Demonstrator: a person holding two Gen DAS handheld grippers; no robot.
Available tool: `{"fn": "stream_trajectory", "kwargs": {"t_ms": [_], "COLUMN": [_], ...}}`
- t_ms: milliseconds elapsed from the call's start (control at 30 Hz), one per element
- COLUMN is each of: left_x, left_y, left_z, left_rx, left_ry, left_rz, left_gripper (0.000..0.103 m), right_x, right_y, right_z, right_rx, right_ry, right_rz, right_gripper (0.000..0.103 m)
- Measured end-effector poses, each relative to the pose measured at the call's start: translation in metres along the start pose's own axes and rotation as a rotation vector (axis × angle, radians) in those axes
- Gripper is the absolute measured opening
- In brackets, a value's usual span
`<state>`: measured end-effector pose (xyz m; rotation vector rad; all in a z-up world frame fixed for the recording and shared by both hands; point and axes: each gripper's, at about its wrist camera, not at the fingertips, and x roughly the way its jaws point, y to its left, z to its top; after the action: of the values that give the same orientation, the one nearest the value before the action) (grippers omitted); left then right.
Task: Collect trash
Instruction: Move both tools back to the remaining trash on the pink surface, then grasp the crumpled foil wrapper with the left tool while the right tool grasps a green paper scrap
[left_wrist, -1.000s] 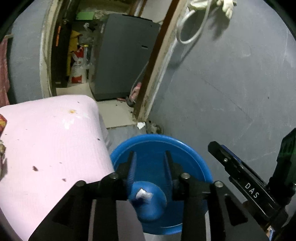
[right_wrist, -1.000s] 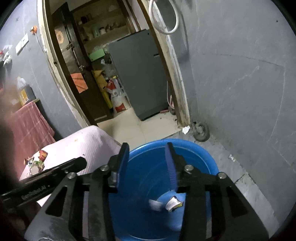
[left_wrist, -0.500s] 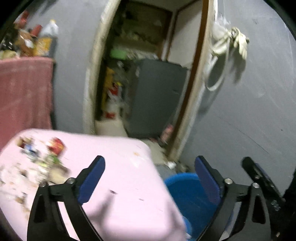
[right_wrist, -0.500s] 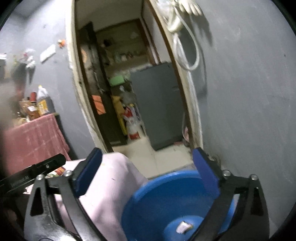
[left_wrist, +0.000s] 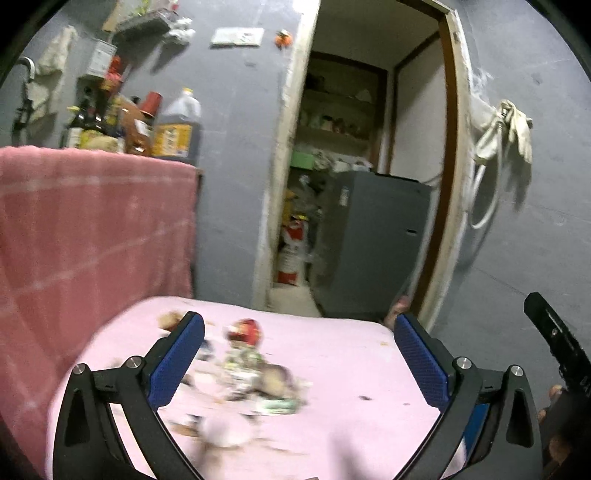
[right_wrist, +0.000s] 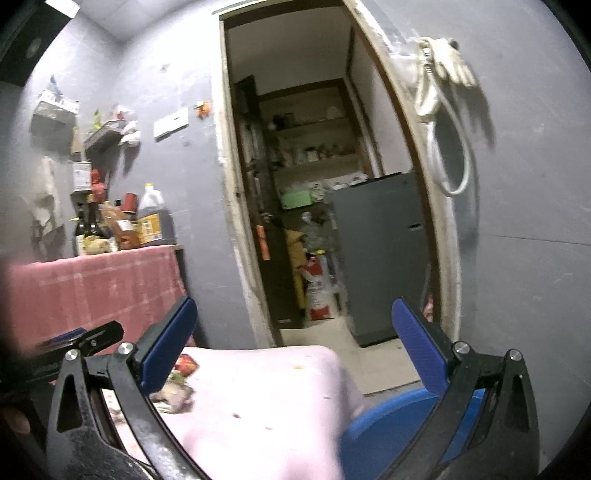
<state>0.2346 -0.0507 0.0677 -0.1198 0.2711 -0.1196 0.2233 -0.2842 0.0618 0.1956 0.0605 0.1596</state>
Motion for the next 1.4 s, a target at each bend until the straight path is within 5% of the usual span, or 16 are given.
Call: {"fn": "stream_trajectory", "kwargs": {"t_ms": [333,767,1133,1400], "left_x": [-0.015,0.019,0.052,0.072], "left_y": [0.065,0.099,0.102,0.099], "left_z": [-0.008,-0.041,-0.046,-0.050], "left_rx": [0.014,0.015,0.001,-0.032], "left_ry": [-0.004,0.224,0.387,0.490], "left_rz": [0.117,0.120,0.062,-0.018], "left_gripper": [0.101,0.100,0.086,0.067], "right_x": [0.029,0.094,0.136,0.149], "right_y": [0.054,0.081,0.109,0.107], "right_z": [-0.012,-0.053,-0.099,-0.111], "right_rx": [-0.052,-0.103,-0.189,-0.174], "right_ry": [0.050,0.409,0.682,0.762], "right_rz": [0.115,0.180,0.241,0.245], "right_gripper": [0.103,0.102,0.059,0.008]}}
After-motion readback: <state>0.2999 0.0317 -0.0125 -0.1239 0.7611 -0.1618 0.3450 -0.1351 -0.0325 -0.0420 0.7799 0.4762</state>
